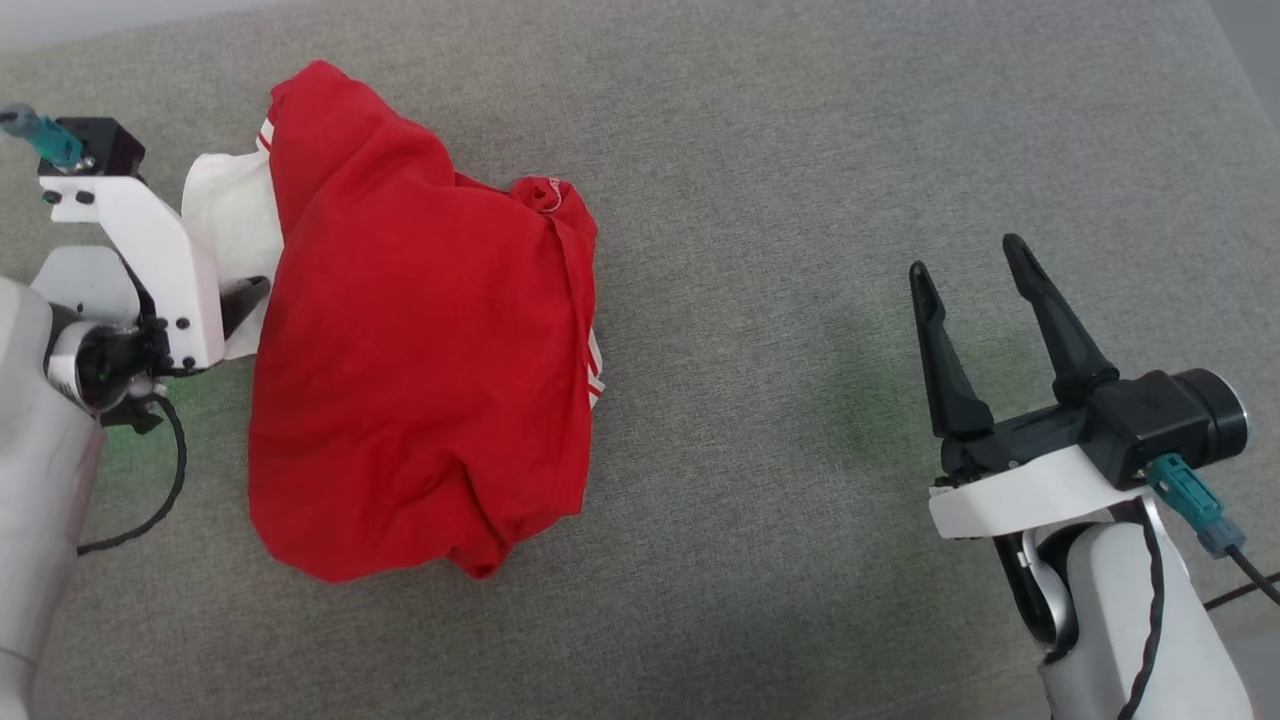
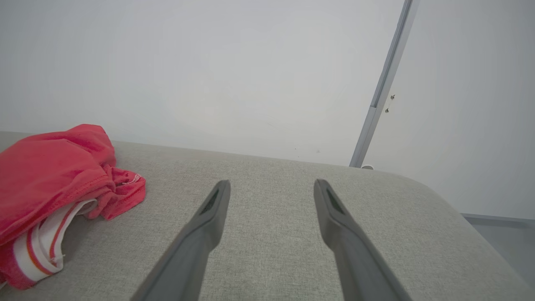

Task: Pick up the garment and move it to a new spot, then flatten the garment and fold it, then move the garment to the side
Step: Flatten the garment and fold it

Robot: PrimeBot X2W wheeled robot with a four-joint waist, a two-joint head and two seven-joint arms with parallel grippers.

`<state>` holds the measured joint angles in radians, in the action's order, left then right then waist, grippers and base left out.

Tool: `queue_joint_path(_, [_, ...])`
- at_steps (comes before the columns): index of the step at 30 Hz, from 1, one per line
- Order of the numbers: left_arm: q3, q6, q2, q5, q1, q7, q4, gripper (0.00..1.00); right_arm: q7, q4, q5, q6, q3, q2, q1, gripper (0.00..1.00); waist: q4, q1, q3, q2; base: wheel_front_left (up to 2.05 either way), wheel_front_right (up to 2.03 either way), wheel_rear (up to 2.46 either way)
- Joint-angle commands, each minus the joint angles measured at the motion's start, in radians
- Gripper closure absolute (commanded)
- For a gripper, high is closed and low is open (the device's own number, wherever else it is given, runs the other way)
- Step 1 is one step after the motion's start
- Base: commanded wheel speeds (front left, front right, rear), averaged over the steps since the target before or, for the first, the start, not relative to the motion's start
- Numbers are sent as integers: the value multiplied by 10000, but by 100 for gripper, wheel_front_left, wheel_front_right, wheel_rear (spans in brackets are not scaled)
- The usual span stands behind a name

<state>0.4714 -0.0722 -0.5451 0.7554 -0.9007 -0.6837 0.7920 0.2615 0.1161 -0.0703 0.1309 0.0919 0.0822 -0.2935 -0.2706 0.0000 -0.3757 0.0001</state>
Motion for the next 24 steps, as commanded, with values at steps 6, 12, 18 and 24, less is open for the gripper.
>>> queue_joint_path(6, [292, -251, 411, 211, 247, -245, 1069, 100, 50, -37, 123, -3, -160, -4, -145, 0, 229, 0, -84, -1, 0, 0, 0])
queue_joint_path(12, [114, -290, -83, 150, -29, 238, 834, 100, 50, -4, 237, -3, -310, 39, -104, 0, 667, 0, 153, -1, 0, 0, 0])
queue_joint_path(18, [-110, -20, -556, 384, 675, 190, 26, 100, 50, 21, 283, -3, -434, 123, 57, 0, 1125, 0, 500, -1, 0, 0, 0])
queue_joint_path(24, [-312, 747, -1113, 830, 2424, -337, -1417, 100, 50, 44, 278, -3, -457, 210, 160, 0, 1499, 0, 775, -1, 0, 0, 0])
